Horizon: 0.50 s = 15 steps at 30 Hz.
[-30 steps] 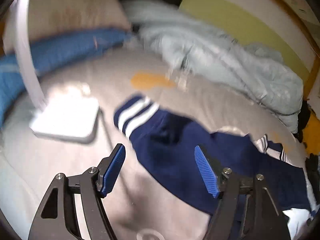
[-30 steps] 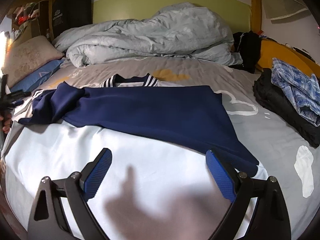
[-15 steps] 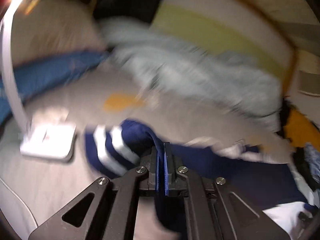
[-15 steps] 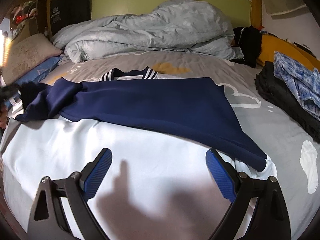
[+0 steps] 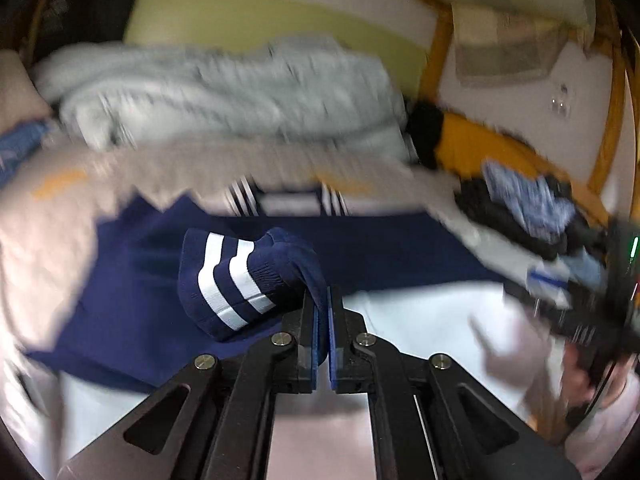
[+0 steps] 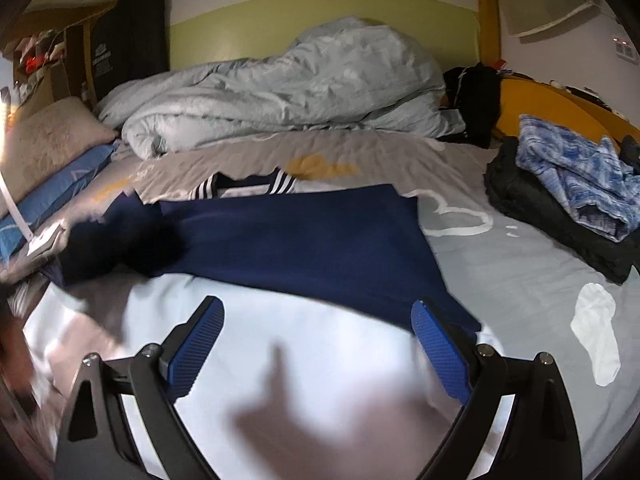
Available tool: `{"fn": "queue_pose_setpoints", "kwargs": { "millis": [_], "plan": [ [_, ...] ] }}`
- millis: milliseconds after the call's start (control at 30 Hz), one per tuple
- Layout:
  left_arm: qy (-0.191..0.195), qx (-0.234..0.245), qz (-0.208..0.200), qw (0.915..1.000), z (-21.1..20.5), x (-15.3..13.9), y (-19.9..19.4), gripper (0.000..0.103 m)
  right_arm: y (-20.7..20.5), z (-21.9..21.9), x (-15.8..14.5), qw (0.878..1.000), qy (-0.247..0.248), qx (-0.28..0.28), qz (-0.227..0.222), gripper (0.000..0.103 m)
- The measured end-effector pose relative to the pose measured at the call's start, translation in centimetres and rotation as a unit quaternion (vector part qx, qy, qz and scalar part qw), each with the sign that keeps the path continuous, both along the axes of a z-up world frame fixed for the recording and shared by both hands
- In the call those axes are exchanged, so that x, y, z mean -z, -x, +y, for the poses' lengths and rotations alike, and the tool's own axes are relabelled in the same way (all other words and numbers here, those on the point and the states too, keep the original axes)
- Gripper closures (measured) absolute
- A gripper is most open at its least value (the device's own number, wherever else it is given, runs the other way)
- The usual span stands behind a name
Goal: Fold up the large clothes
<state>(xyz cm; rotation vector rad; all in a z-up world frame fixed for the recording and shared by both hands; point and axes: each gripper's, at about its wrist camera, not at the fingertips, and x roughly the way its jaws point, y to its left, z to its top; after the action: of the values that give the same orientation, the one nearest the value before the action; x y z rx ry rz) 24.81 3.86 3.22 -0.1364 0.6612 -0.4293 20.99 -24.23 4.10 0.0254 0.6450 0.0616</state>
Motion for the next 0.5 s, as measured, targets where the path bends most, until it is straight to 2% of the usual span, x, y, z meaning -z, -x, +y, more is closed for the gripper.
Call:
{"fn": "queue_pose_setpoints", "kwargs": {
  "millis": [100, 200, 300, 367, 433, 500],
  "plan": [
    [-0.019, 0.014, 0.029, 0.9993, -2.1, 2.4, 2.0, 0.098, 0.2, -0.6, -0.2, 1.0, -0.002, 0.005, -0.004, 0.008],
    [-0.016, 0.017, 0.038, 0.999, -2.7, 3.0, 4.1, 0.075, 0.5, -0.9, -0.3, 1.0, -0.007, 0.004, -0.005, 0.008],
    [-0.003, 0.008, 0.023, 0.9997, -1.5, 2.1, 5.6, 0.071, 0.8, -0.9, -0.4, 1.0, -0.003, 0.004, -0.009, 0.008],
    [0.018, -0.005, 0.009, 0.9998, -0.3, 0.7, 5.9, 0.059, 0.9, -0.8, -0.5, 1.0, -0.002, 0.002, -0.011, 0.008],
    [0.036, -0.025, 0.0, 0.999, 1.0, -0.3, 5.6, 0.042, 1.0, -0.6, -0.6, 1.0, -0.001, -0.001, -0.012, 0.008],
    [0.043, -0.049, 0.002, 0.9979, 1.9, -0.7, 4.7, 0.038, 1.2, -0.4, -0.7, 1.0, 0.001, -0.003, -0.015, 0.008]
  ]
}}
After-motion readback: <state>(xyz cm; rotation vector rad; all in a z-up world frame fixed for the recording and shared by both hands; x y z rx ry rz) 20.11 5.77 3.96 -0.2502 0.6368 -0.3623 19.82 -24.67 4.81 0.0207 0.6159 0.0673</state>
